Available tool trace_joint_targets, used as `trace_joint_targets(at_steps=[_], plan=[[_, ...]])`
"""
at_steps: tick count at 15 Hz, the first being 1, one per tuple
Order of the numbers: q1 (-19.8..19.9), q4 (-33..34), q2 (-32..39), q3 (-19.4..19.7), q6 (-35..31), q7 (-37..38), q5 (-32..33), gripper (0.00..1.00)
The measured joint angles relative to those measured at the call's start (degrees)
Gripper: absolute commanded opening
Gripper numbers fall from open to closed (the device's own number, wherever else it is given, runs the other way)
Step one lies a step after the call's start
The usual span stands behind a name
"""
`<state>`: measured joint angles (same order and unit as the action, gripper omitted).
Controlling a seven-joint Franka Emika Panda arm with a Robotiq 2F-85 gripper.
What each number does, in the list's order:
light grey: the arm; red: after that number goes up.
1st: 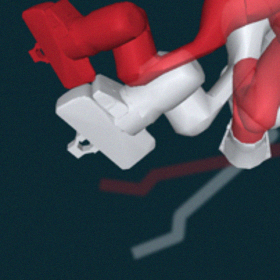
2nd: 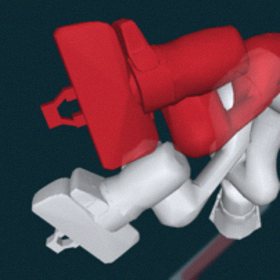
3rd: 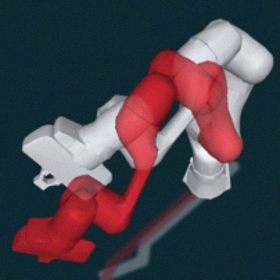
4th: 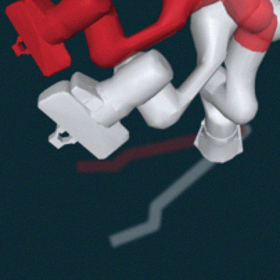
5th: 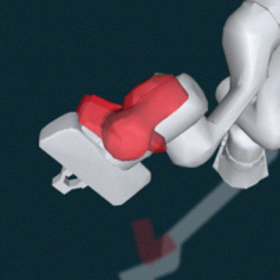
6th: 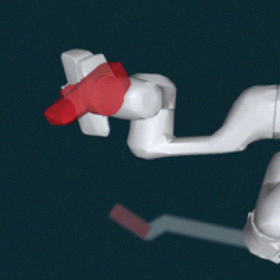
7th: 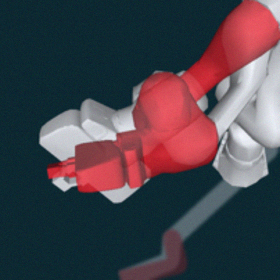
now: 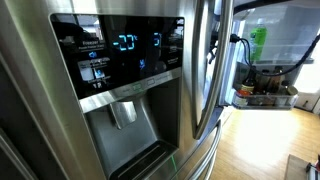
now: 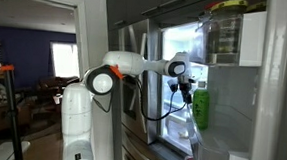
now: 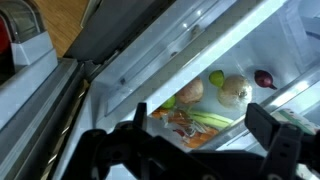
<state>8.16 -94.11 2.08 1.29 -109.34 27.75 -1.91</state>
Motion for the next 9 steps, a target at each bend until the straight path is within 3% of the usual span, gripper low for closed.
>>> trace_joint_targets(at_steps=[9], plan=[[-1.03,-13.29,-12.15,0.03,-2.55,-0.25,5.92,1.0]])
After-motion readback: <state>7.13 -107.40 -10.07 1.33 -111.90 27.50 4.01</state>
